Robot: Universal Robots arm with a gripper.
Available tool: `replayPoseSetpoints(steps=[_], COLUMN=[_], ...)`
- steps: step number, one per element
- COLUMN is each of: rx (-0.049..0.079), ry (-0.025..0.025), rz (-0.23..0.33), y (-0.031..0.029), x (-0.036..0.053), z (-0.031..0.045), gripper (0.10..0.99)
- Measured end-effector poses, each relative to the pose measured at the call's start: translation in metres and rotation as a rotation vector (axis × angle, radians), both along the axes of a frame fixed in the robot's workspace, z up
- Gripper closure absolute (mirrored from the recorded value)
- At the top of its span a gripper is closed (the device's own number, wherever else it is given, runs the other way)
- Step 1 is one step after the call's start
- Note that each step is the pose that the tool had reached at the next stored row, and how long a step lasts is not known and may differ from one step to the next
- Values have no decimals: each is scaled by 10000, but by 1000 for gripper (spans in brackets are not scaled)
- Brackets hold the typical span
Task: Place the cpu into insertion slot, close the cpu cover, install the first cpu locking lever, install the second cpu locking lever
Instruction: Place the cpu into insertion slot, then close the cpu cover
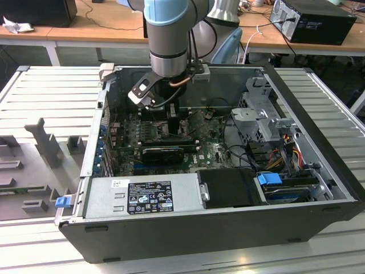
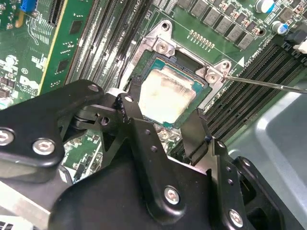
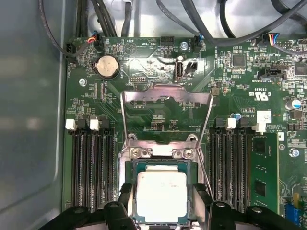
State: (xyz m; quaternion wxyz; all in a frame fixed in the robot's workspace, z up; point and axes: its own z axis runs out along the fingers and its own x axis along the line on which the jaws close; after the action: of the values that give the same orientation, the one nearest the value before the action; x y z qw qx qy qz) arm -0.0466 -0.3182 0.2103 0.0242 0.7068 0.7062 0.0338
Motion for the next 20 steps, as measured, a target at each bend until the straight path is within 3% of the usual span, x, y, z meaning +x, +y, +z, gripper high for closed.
replayPoseSetpoints(steps=[1,2,5,14,17,20], rx=[-2,-2,-2,0,11,57], ry=[1,1,1,0,24,189], rz=[0,-2,-3,-16,-18,-19], y=[-1,-1,0,0,-39,-50], x=[0,-1,-1,-2,56,125], z=[21,66,125,189,190,190], gripper=[482,686,980,980,980,980])
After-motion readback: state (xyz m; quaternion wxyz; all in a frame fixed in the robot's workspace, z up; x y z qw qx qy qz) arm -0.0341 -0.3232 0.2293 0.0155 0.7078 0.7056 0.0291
